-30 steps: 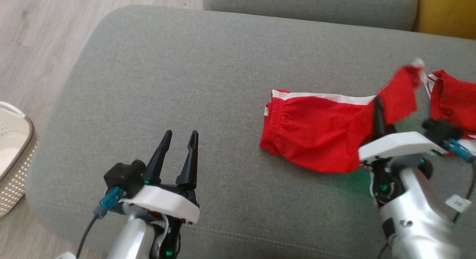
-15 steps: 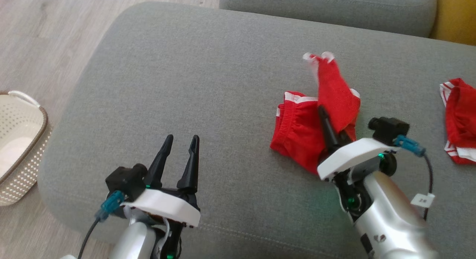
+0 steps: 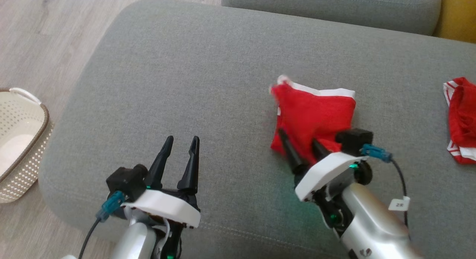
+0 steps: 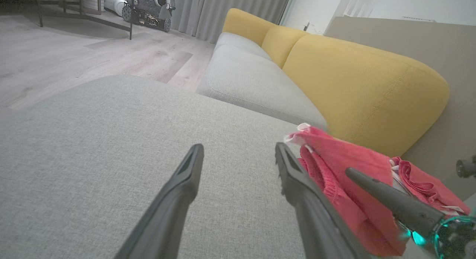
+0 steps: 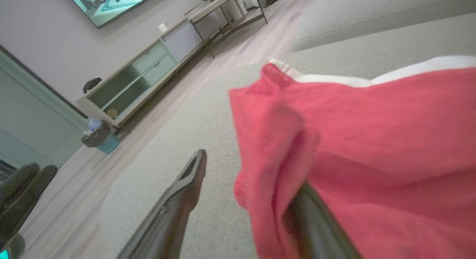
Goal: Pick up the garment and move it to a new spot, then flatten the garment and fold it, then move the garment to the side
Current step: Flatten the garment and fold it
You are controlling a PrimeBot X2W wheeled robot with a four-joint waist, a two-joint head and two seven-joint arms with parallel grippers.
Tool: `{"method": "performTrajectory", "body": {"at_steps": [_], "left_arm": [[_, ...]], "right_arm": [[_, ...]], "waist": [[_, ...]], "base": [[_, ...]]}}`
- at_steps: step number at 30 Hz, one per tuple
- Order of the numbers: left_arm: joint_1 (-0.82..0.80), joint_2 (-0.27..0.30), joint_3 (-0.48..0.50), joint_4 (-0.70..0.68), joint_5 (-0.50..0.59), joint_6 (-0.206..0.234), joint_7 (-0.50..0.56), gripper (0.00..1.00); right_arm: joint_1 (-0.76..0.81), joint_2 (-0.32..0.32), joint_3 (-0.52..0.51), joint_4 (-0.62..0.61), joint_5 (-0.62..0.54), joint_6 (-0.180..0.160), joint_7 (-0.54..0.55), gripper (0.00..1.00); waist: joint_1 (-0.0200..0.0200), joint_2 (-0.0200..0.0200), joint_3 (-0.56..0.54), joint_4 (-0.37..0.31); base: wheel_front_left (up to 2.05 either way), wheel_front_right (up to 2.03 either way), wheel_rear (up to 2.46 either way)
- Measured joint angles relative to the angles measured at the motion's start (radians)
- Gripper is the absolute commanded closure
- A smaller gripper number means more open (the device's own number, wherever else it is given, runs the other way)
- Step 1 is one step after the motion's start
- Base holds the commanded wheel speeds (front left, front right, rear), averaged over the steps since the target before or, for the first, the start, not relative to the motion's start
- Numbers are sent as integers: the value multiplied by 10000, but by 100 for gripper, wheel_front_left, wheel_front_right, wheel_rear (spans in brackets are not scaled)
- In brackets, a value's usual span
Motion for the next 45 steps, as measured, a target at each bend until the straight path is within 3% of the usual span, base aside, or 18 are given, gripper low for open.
{"method": "performTrajectory", "body": {"at_steps": [13,25,34,40,45], "left_arm": [[-7,0,-61,15,-2,-4,0,0],[-14,0,69,69,0,0,0,0],[6,0,236,102,117,2,0,0],[22,0,495,36,217,15,0,0],[34,-2,642,-79,219,15,0,0]], "right_arm": [[-34,-15,1442,635,754,0,1126,0],[-317,-31,2171,105,1649,0,740,0],[-272,-874,1009,-508,1737,0,-337,0],[-23,-1584,-535,-502,268,0,-1112,0],[574,-1705,-2004,-784,-1383,0,-1446,0]], "waist": [[0,0,254,14],[0,0,98,-363],[0,0,-445,-1035],[0,0,-747,-1593],[0,0,-841,-2026]], "base": [[0,0,0],[0,0,0],[0,0,0],[0,0,0],[0,0,0]]}}
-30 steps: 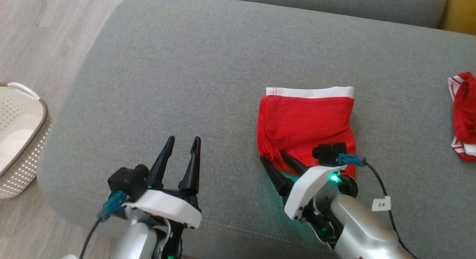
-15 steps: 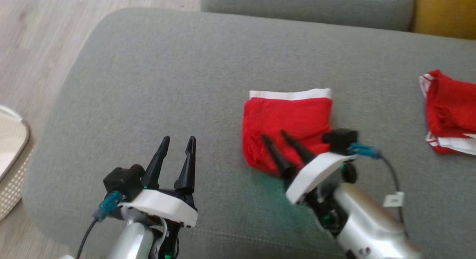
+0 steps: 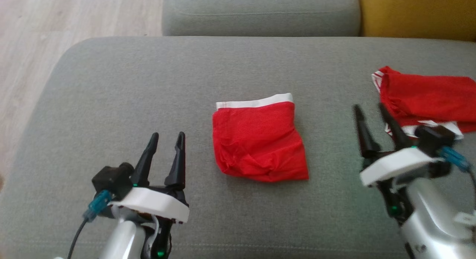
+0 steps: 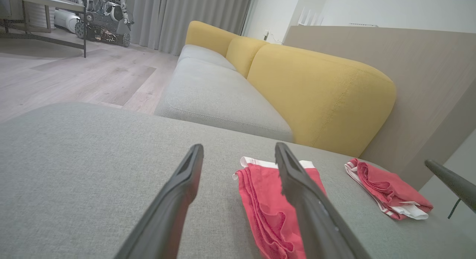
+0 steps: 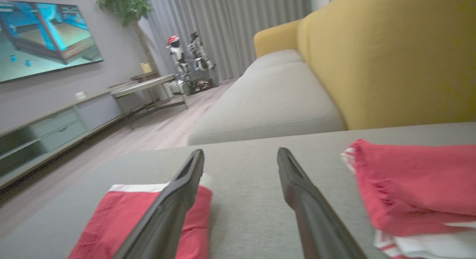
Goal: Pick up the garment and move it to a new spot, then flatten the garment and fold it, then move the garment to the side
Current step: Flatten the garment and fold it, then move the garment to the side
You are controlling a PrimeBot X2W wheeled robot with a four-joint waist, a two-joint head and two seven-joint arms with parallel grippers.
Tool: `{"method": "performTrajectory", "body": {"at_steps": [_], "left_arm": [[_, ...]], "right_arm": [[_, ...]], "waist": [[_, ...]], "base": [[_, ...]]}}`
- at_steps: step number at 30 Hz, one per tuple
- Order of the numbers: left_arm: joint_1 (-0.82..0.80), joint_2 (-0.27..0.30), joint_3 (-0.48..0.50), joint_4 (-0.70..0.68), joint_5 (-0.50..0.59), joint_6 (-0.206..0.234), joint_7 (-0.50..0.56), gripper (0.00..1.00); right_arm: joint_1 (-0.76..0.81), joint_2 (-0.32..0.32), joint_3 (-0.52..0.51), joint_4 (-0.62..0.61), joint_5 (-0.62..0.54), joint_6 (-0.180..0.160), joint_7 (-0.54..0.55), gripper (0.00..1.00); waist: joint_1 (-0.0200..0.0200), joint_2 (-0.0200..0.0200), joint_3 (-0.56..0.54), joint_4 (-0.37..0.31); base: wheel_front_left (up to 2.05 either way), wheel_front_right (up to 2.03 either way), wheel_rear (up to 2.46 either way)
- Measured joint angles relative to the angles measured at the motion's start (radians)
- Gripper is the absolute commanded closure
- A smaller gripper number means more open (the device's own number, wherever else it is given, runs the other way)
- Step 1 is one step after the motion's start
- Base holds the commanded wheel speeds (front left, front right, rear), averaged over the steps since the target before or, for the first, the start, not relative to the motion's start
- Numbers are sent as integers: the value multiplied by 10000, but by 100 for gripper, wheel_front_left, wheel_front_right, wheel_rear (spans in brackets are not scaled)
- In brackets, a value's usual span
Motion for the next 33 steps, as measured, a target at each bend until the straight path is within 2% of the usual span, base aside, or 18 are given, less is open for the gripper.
{"method": "performTrajectory", "body": {"at_steps": [3,9,16,22,27,33], "left_arm": [[5,0,123,-50,-2,0,0,0],[307,0,163,-142,-15,-6,0,0],[593,2,146,-165,-19,-19,0,0],[546,2,61,-196,-19,-50,0,0],[391,2,12,-192,-21,-138,0,0],[56,-2,-165,-178,-59,-228,0,0]], "right_arm": [[528,205,-882,-474,-558,0,-46,0],[1596,709,-1687,-1348,-1912,0,-117,0],[2204,1220,-2313,-1946,-2759,0,-150,0],[2135,1367,-1868,-1971,-2763,0,677,0],[1401,1450,-1181,-1406,-2322,0,1766,0],[279,1419,-765,-456,-1513,0,2533,0]], "waist": [[0,0,-7,-158],[0,0,-9,-336],[0,0,51,-359],[0,0,321,-216],[0,0,707,2],[2,0,1205,404]], "base": [[0,0,0],[0,0,0],[0,0,0],[0,0,0],[0,0,0],[0,0,0]]}}
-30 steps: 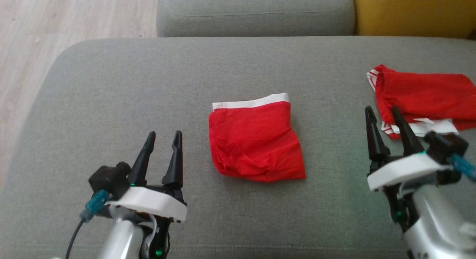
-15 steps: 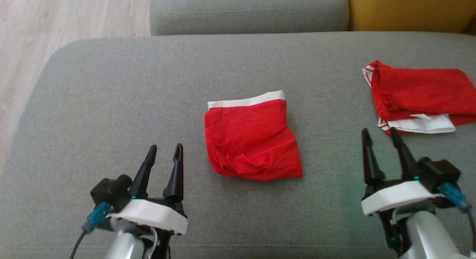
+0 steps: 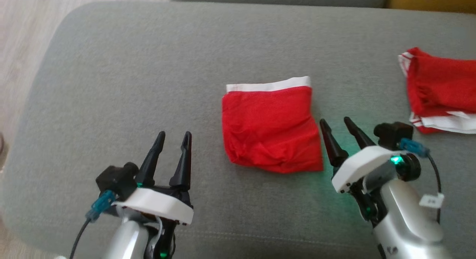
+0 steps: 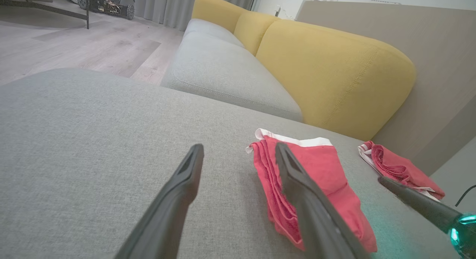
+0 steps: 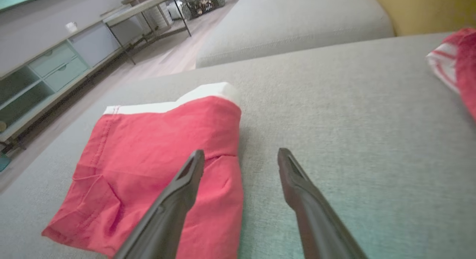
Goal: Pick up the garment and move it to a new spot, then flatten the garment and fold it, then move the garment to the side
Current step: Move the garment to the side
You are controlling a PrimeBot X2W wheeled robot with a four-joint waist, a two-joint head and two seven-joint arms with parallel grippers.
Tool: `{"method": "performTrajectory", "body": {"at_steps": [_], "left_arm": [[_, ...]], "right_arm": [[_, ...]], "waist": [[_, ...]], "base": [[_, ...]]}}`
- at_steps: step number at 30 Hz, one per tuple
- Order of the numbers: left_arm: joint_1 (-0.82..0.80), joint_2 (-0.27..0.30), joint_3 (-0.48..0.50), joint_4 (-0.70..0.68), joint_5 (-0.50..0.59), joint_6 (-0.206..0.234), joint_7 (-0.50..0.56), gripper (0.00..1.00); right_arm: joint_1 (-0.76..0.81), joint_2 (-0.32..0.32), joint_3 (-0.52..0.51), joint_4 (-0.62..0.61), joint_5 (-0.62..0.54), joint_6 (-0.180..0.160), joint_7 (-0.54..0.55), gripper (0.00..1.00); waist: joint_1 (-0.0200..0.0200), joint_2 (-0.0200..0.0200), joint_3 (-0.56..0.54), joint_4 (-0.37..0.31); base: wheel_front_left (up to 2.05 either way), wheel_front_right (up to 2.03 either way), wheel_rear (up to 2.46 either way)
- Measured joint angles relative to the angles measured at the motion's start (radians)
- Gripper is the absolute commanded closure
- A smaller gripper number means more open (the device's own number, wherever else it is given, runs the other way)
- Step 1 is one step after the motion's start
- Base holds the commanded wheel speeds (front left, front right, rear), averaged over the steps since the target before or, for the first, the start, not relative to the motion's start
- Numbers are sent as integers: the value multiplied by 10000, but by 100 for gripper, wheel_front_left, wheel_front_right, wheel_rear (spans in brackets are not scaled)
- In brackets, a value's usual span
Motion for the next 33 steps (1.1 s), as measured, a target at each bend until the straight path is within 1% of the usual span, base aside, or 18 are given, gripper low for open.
{"method": "performTrajectory", "body": {"at_steps": [6,14,15,16,18,19,23,28,33], "left_arm": [[-252,2,-42,29,-77,-52,0,0],[-554,-2,-167,27,-113,-67,0,0],[-564,-2,-182,29,-157,-67,0,0],[-565,-2,-190,29,-163,-67,0,0],[-564,-2,-186,29,-161,-67,0,0],[-563,-2,-176,31,-161,-67,0,0],[-561,-2,-94,44,-134,-67,0,0],[-556,-2,-71,44,-42,-115,0,0],[-555,0,-150,-8,104,-140,0,0]], "right_arm": [[-745,-81,355,1097,746,0,443,0],[-1544,-221,713,2313,1152,0,466,0],[-1590,-234,759,2420,1152,0,462,39],[-1645,-255,807,2514,1152,0,453,39],[-1806,-374,1018,2715,1097,0,351,89],[-1875,-437,1141,2826,984,0,257,100],[-1932,-552,1486,3135,491,2,-531,100],[-2029,-1049,1902,3285,-869,2,-1756,100],[-2428,-1509,2238,2955,-1908,2,-2318,100]], "waist": [[0,0,387,469],[0,0,819,1026],[0,0,851,1086],[0,0,873,1135],[-1,0,883,1186],[0,0,867,1181],[-1,0,736,1039],[-1,0,527,644],[-1,0,372,74]], "base": [[0,0,0],[0,0,0],[0,0,0],[0,0,0],[0,0,0],[0,0,0],[0,0,0],[0,0,0],[0,0,0]]}}
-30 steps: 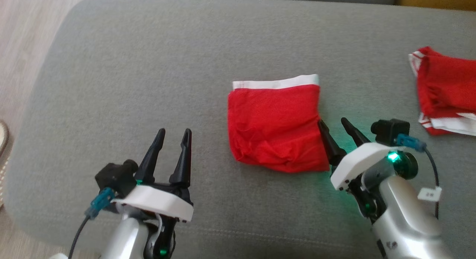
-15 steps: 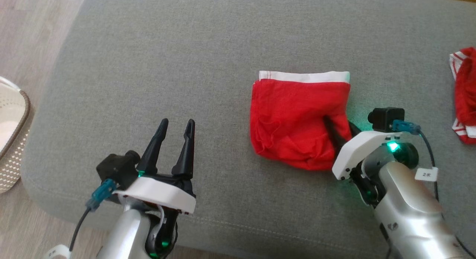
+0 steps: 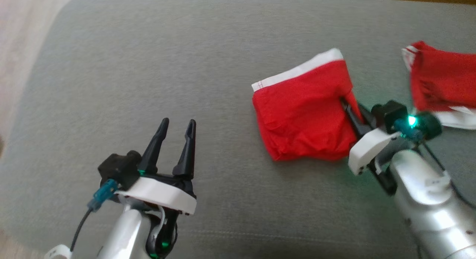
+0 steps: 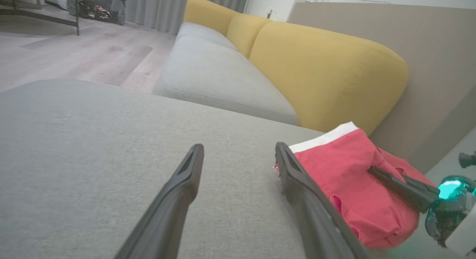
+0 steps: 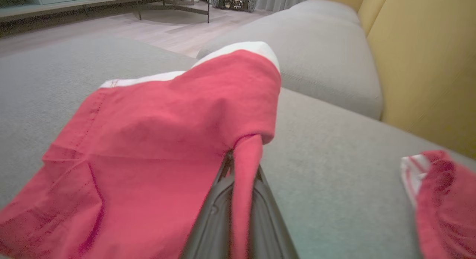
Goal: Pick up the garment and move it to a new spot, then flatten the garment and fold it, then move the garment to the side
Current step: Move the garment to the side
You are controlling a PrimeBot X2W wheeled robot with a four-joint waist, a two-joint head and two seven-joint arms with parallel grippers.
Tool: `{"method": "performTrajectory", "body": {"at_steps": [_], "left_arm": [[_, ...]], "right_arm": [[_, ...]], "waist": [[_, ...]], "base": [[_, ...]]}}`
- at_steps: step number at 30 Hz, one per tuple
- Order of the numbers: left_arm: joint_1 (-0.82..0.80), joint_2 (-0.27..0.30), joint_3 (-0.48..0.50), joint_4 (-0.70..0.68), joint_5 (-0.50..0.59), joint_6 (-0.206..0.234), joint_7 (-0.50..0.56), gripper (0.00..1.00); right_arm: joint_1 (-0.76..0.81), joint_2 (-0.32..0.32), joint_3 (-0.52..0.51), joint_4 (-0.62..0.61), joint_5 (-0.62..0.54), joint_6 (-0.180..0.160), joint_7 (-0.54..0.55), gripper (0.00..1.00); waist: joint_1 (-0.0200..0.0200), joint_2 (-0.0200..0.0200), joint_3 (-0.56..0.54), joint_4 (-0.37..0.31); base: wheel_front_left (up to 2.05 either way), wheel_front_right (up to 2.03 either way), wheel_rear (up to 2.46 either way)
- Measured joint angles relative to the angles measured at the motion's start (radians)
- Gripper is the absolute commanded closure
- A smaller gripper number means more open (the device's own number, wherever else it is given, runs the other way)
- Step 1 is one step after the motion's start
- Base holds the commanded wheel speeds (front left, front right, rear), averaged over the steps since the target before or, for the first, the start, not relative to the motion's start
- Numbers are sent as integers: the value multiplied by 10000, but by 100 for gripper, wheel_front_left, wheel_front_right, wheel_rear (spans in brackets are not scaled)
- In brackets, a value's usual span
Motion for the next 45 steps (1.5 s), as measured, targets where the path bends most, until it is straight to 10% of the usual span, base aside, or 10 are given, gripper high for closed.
{"method": "performTrajectory", "body": {"at_steps": [21,36,37,39,45], "left_arm": [[-1100,-19,77,-240,732,-454,-2,0],[-1417,-27,420,-238,880,-619,-2,0],[-1420,-27,420,-238,880,-623,-2,0],[-1425,-27,422,-230,880,-623,-2,0],[-1470,-27,495,-69,878,-625,-33,0]], "right_arm": [[-2825,-3348,297,-1271,-364,0,2117,100],[-2975,-3411,-2148,-479,-738,0,3645,100],[-2967,-3306,-2290,-477,-752,0,3670,96],[-2957,-3143,-2510,-460,-880,0,3695,0],[-2743,-2721,-3120,-596,-1298,0,3718,0]], "waist": [[2,0,1929,-2136],[0,0,2890,-2344],[0,0,2913,-2344],[1,0,2947,-2334],[1,0,2751,-2308]], "base": [[0,0,0],[0,0,0],[0,0,0],[0,0,0],[0,0,0]]}}
